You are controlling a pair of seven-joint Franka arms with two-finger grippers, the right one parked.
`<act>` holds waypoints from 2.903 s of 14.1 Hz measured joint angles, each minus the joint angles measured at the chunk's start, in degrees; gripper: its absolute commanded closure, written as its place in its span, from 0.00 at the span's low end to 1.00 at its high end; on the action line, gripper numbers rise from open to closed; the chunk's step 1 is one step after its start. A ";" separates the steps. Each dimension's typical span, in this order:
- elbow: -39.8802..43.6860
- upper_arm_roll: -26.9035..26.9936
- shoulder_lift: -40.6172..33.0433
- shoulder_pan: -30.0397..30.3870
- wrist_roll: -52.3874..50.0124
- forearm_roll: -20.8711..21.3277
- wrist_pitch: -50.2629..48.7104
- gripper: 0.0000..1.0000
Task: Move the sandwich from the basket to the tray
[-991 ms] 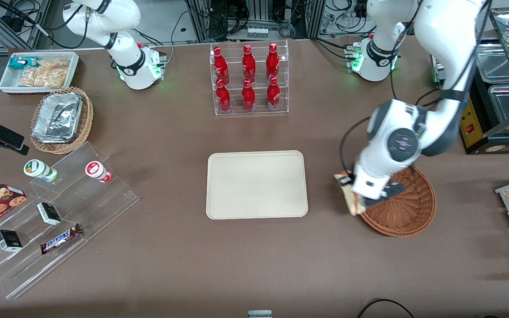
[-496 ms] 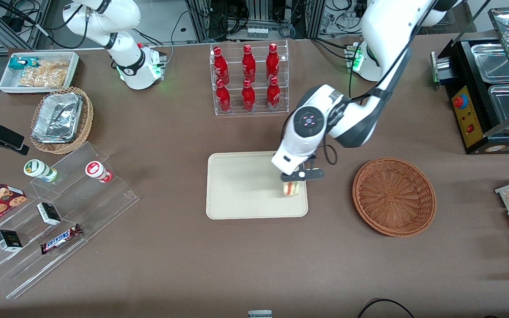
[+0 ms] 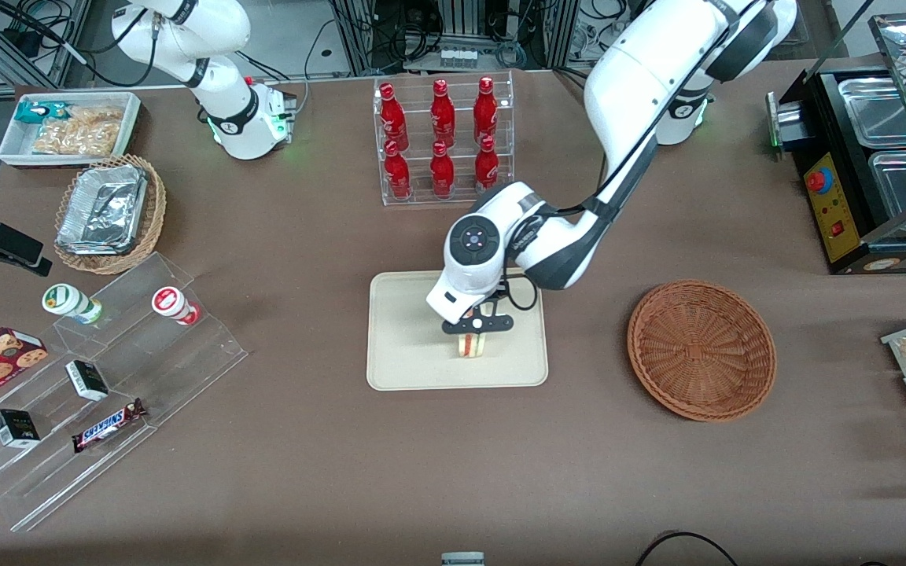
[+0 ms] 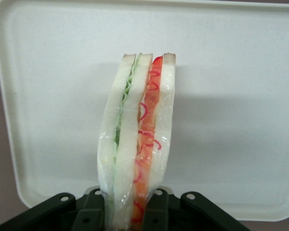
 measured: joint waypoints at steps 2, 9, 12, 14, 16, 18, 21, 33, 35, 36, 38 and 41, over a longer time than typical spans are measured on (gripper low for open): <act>1.83 0.08 1.91 -1.06 -0.54 0.40 -0.03 0.76; 4.01 0.50 4.20 -1.55 -1.06 0.96 0.00 0.00; 5.18 1.39 4.20 -1.53 -2.22 0.98 0.00 0.00; 6.03 2.00 4.20 -1.50 -3.37 0.99 0.00 0.00; 6.92 3.92 4.00 -1.48 -3.86 0.99 -0.03 0.00; 7.77 6.80 2.88 -1.17 -3.88 0.98 -0.31 0.00; 8.42 8.74 -1.84 2.33 -3.60 1.04 -5.38 0.00; 6.60 8.92 -20.50 24.11 27.65 -2.10 -32.31 0.00; 6.56 8.93 -22.47 25.44 30.37 -2.11 -36.69 0.00; 6.51 8.95 -23.43 25.91 31.95 -2.10 -38.61 0.00; 6.29 9.35 -25.37 27.00 34.69 -2.05 -40.61 0.00; 4.77 9.57 -28.49 30.34 38.67 -2.12 -41.61 0.00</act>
